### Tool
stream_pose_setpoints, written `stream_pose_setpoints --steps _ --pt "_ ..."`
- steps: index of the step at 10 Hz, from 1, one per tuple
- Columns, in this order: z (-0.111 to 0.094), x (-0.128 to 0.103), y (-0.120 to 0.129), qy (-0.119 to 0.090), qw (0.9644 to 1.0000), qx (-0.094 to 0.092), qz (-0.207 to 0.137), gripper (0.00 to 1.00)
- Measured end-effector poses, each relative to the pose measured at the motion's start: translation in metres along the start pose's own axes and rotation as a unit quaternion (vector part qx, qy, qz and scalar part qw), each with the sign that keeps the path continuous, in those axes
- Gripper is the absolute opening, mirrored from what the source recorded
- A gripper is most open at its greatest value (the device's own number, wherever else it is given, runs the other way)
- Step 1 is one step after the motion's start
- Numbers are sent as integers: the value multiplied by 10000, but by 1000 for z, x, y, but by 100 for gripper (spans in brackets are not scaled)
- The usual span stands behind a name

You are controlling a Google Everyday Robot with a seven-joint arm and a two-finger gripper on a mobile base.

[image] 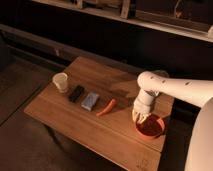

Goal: Drag the ceramic bowl in a circle

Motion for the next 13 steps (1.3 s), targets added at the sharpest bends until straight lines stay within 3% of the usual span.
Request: stream_pose_setpoints --steps 4,8,13 --pt "-4 -25 7 -77 9991 395 -99 0" --pt "-25 -37 46 -332 9970 547 -437 0" --pt "-30 -30 93 -455 9934 618 -847 0"
